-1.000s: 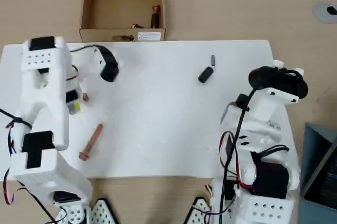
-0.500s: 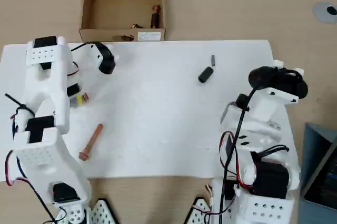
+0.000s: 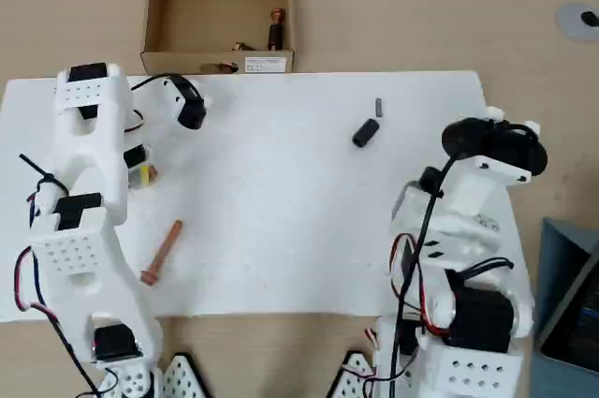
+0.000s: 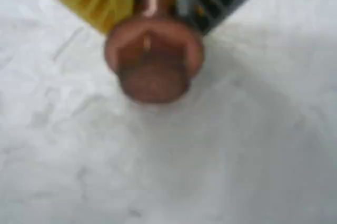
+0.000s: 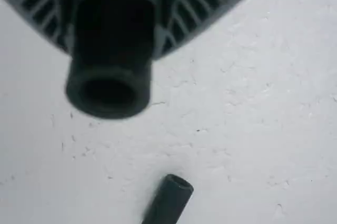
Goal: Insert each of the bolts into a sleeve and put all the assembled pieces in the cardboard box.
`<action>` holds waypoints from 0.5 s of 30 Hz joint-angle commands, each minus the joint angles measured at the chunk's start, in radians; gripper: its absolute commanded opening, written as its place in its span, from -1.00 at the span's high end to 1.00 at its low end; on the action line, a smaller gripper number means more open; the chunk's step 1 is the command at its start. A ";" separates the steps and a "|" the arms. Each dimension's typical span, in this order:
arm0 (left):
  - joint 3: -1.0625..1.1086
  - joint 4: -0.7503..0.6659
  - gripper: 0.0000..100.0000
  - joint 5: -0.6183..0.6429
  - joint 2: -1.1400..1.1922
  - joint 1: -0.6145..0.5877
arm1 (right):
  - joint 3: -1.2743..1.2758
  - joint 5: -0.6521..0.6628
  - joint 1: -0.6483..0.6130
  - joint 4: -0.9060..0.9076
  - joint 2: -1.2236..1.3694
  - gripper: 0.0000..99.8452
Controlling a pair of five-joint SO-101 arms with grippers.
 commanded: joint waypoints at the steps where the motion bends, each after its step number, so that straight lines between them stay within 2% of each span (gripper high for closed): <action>1: -0.025 0.012 0.99 0.006 0.016 -0.012 | -0.005 0.005 0.005 -0.023 -0.002 0.98; 6: -0.120 0.170 0.99 0.009 -0.056 -0.006 | -0.013 0.005 0.005 -0.023 -0.004 0.98; 15: -0.147 0.184 0.99 0.180 -0.363 0.031 | -0.099 0.025 0.004 -0.017 0.004 0.98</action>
